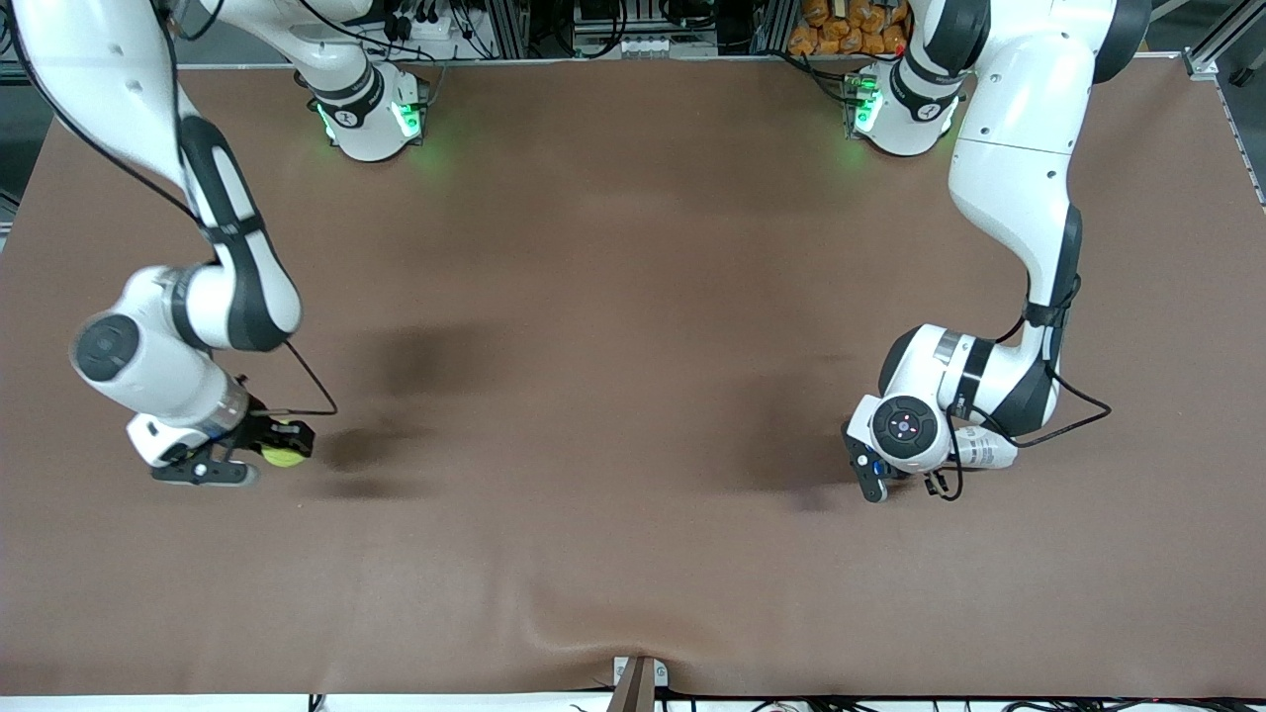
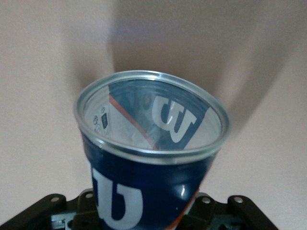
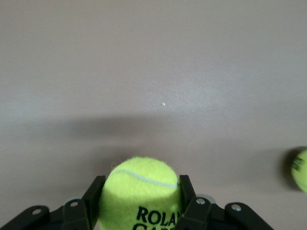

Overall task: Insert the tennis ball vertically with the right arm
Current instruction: 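Lift the can upright with the left gripper while the right gripper lifts the ball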

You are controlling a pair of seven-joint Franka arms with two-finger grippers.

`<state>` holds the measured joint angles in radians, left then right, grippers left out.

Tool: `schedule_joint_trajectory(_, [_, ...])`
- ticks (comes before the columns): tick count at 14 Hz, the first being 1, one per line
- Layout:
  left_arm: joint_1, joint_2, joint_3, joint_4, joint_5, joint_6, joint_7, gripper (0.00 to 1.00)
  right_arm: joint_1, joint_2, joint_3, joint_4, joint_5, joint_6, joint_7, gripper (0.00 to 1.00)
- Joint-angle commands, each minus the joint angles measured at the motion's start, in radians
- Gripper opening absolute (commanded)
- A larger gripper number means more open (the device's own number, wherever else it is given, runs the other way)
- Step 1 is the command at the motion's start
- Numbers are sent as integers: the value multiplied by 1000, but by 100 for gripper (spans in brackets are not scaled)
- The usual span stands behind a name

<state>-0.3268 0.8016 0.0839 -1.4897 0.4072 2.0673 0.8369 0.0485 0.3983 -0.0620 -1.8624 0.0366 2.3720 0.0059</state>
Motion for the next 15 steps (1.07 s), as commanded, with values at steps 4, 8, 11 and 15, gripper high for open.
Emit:
schedule_joint_trajectory(4, [-74,-114,-29,16,-59,-33,13,46,-2,-163,4,81,12,-302,-17,0])
schedule_joint_trajectory(8, [-74,-231,-98,45,-236,-52,7,46,-10,-234,2,219,12,-574,-18,0])
schedule_joint_trajectory(11, [-72,-255,-127,68,-425,-49,-50,46,-9,-240,2,293,12,-681,-18,0])
schedule_joint_trajectory(15, [-64,-257,-139,105,-678,71,-81,46,-7,-234,2,296,8,-672,-17,0])
